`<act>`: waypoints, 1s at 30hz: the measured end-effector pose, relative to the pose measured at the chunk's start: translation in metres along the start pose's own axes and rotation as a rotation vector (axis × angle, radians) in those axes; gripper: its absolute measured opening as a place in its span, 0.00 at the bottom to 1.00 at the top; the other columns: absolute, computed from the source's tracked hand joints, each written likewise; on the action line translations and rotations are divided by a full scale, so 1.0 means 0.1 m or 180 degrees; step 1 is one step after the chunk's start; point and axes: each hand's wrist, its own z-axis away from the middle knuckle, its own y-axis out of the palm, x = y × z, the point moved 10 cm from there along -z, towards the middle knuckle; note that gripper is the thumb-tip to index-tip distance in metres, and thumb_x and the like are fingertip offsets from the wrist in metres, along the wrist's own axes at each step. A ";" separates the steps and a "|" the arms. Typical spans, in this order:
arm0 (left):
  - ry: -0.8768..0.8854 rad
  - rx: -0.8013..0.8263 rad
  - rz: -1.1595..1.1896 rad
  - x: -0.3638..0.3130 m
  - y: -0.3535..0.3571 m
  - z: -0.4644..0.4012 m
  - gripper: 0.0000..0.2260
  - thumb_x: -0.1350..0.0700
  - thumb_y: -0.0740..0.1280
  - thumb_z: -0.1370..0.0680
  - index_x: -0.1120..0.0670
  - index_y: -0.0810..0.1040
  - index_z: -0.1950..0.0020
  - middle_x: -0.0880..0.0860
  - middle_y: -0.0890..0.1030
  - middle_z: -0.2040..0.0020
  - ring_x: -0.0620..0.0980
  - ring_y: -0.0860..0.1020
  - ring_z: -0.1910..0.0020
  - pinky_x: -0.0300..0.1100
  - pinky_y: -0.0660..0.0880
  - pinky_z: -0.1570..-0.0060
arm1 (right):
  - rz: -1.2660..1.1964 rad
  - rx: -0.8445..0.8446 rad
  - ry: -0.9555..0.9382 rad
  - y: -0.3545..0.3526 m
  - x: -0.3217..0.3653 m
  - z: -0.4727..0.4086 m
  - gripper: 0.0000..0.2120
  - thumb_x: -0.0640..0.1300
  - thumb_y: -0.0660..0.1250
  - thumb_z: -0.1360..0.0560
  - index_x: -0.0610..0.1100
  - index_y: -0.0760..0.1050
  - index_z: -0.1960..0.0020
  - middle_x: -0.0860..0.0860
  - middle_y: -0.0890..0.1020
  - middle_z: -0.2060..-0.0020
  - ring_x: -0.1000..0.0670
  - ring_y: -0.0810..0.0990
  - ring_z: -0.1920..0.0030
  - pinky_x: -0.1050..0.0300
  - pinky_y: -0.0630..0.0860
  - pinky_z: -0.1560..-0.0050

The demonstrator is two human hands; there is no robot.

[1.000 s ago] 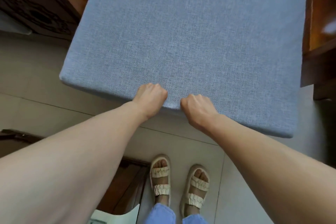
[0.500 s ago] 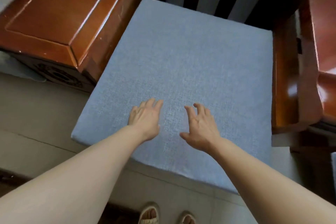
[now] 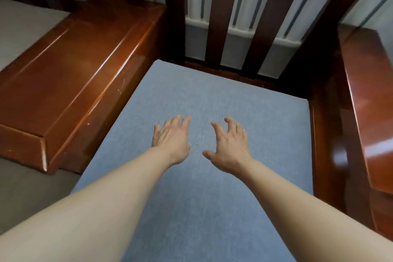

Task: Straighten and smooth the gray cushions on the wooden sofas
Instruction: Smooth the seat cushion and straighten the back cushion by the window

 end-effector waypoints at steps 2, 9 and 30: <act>0.0033 -0.0027 -0.0018 -0.02 -0.06 -0.22 0.34 0.50 0.62 0.20 0.50 0.45 0.22 0.53 0.49 0.21 0.53 0.53 0.24 0.54 0.52 0.29 | 0.0044 -0.0025 0.0005 -0.05 -0.04 -0.22 0.37 0.58 0.66 0.26 0.51 0.52 0.24 0.42 0.49 0.24 0.41 0.47 0.25 0.44 0.48 0.25; 0.0068 -0.0112 -0.0104 0.40 -0.22 -1.14 0.33 0.49 0.61 0.20 0.49 0.44 0.22 0.51 0.49 0.21 0.53 0.52 0.24 0.54 0.52 0.28 | -0.0162 -0.0392 -0.0006 -0.04 0.11 -1.07 0.29 0.45 0.60 0.21 0.53 0.52 0.23 0.46 0.47 0.24 0.43 0.46 0.25 0.47 0.47 0.25; 0.0365 -0.1508 0.0968 0.44 -0.12 -2.41 0.28 0.45 0.55 0.19 0.45 0.48 0.22 0.47 0.44 0.21 0.47 0.42 0.23 0.57 0.39 0.29 | -0.0402 -0.2141 0.0118 -0.15 -0.37 -2.07 0.26 0.60 0.57 0.25 0.52 0.69 0.30 0.49 0.62 0.26 0.47 0.54 0.24 0.45 0.40 0.26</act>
